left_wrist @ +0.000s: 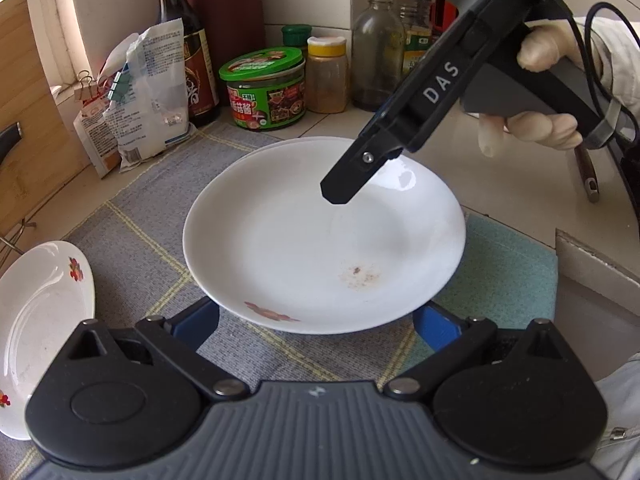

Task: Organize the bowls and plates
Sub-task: 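Open both tools and lift them away from the stacked plates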

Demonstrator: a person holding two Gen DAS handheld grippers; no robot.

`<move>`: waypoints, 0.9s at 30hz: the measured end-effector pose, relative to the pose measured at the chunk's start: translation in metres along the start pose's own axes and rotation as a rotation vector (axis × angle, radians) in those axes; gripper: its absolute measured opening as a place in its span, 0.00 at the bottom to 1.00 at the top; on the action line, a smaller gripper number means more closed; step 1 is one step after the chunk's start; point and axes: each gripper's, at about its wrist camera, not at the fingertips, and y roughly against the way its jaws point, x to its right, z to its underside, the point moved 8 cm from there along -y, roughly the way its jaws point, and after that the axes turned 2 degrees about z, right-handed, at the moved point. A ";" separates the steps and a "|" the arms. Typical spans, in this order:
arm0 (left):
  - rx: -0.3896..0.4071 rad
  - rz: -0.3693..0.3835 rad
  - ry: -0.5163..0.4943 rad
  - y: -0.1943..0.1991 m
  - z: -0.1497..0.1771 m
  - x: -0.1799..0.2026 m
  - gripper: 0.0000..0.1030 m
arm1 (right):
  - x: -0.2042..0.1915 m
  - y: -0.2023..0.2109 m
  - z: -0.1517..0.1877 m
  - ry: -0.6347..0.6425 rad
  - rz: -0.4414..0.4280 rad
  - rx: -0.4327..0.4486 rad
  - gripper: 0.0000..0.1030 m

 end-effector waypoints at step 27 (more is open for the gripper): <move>0.132 -0.462 0.385 0.143 0.083 -0.081 0.99 | -0.160 0.020 -0.007 0.191 0.129 0.218 1.00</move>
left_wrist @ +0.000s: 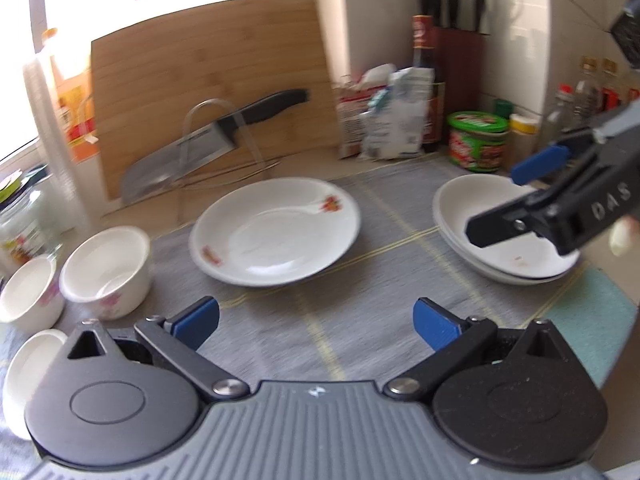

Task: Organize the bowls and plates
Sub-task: 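Open both tools and lift them away from the stacked plates, then move both tools to the flowered white plate lying on the towel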

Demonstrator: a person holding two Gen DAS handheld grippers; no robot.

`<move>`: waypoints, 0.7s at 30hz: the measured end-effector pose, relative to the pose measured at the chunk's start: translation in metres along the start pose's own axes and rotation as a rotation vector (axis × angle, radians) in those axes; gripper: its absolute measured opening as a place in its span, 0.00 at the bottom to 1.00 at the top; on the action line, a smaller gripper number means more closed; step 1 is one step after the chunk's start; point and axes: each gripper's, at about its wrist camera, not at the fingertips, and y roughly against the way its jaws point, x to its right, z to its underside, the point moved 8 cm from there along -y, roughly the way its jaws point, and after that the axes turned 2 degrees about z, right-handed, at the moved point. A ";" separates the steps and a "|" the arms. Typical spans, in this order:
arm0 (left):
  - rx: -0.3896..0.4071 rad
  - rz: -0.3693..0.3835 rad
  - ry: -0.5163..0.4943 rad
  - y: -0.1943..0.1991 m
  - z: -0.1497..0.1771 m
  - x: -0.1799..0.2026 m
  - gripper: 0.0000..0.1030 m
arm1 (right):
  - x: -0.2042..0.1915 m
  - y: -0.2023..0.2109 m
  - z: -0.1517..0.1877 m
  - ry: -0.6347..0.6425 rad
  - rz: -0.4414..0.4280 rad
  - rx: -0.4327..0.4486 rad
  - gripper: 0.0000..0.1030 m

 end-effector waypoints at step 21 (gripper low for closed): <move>-0.085 0.020 0.075 -0.003 0.054 -0.063 0.99 | -0.080 -0.017 0.004 -0.041 0.066 -0.050 1.00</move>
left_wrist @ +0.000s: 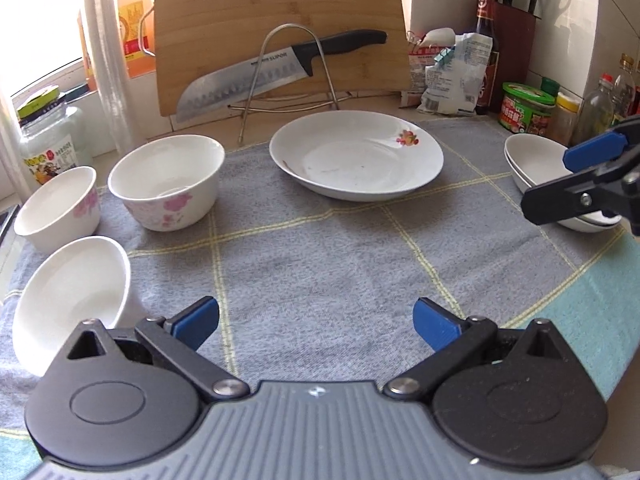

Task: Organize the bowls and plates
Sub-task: 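Move both tools to the flowered white plate lying on the towel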

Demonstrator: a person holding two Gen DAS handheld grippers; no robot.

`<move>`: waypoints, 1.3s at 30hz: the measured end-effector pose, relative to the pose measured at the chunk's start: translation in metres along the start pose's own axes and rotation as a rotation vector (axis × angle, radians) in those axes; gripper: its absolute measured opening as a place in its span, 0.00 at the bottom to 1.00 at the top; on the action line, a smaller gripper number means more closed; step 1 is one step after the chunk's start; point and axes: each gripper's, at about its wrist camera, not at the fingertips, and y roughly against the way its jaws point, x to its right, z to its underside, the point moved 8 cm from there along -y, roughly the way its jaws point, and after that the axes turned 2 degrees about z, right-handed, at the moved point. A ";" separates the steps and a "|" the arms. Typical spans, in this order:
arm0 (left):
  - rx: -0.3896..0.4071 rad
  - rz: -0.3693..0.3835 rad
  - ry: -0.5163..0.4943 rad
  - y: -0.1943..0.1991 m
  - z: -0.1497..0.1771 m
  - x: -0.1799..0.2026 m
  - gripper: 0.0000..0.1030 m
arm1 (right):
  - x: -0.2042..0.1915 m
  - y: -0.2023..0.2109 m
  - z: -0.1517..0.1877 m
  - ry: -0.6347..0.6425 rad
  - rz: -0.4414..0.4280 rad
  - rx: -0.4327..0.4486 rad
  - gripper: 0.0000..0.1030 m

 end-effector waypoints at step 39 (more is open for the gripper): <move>-0.051 -0.031 0.059 -0.096 -0.050 0.033 1.00 | 0.054 -0.137 -0.059 0.148 -0.193 -0.189 1.00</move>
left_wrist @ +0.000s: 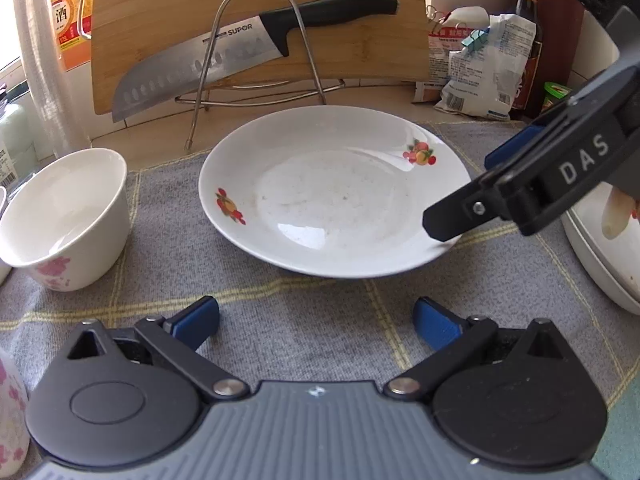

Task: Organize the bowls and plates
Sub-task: 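Move both tools to the flowered white plate lying on the towel, then close the right tool on the plate rim while the left tool grips the opposite rim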

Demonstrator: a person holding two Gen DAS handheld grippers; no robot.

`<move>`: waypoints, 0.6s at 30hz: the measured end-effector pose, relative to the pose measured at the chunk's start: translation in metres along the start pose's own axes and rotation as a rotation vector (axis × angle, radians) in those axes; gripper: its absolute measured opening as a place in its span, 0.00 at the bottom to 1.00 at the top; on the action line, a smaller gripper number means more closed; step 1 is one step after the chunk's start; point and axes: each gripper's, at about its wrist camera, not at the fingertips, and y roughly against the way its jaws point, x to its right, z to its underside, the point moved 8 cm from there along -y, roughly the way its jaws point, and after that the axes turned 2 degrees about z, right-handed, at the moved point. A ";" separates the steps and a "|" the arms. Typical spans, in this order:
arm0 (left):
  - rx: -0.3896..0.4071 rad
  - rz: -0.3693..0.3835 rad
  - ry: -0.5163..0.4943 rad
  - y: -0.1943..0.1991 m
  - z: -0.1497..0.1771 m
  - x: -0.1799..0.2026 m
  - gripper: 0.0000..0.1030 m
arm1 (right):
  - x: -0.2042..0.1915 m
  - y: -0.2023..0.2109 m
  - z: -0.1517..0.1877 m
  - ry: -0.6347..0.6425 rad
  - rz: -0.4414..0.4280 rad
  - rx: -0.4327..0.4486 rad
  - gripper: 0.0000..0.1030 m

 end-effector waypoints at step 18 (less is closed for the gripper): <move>0.010 0.023 -0.026 -0.008 -0.005 0.002 1.00 | 0.017 -0.045 -0.044 -0.024 -0.140 -0.035 1.00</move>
